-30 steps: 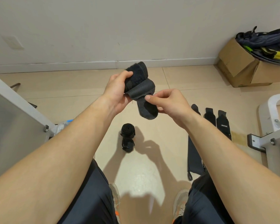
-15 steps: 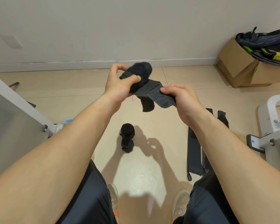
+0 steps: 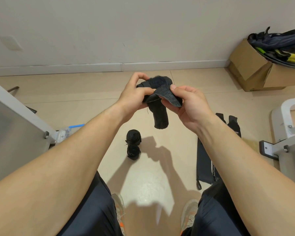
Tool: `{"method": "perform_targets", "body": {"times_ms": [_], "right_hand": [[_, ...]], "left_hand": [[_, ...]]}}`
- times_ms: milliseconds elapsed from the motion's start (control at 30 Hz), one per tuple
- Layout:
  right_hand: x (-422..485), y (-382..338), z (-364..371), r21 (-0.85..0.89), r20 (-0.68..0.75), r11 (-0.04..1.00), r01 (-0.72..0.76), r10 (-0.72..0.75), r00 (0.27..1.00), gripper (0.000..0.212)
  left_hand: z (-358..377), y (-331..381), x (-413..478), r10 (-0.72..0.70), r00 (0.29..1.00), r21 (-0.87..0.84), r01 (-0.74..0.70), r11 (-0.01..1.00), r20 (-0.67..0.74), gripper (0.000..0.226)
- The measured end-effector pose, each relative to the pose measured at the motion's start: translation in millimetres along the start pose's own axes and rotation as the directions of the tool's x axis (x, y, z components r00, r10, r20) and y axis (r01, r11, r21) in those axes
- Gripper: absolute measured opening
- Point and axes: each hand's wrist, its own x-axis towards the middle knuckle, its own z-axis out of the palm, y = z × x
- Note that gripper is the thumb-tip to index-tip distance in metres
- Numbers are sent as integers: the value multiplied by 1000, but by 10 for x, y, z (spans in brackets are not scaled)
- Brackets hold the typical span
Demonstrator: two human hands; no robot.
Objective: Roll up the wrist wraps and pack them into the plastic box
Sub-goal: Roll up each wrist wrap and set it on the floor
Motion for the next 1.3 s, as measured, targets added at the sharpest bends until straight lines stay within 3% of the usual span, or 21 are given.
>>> {"method": "perform_targets", "body": {"times_ms": [200,333,533,700,833,967,1100,1167,1300], "right_hand": [[-10,9,25,79,-43,997,14,-11,999,16],[-30,-43,-23,164,-56,986,15,-5,998,10],[-57,-48,-26,212,-47,977,12,-2,999,13],[-110,-63,-1,198,-11,980,-11,13,1000,15],[-124,-65,-21,-71,-41,997,11,-14,999,12],[-143,-92,-16,-233,-40,964,131,-144,989,9],[-125,-145,-50,-291,105,945,146,-120,987,55],[-101,-137,-85,-437,167,870,229,-172,971,59],[-42,-103,-154,-648,254,627,433,-357,899,29]], "left_hand": [[120,71,-52,101,994,37,-100,994,-41,29],[112,91,-108,178,984,114,-178,977,14,35],[130,44,-120,322,946,432,-308,847,43,58],[88,22,-44,423,905,500,-388,774,46,62],[69,-11,-45,402,915,463,-374,804,40,54],[37,-8,-16,409,913,447,-367,816,3,47],[8,-4,0,392,920,445,-355,822,9,49],[-3,-20,3,376,926,434,-351,830,29,49],[-14,-29,-12,334,939,419,-339,843,88,48]]}}
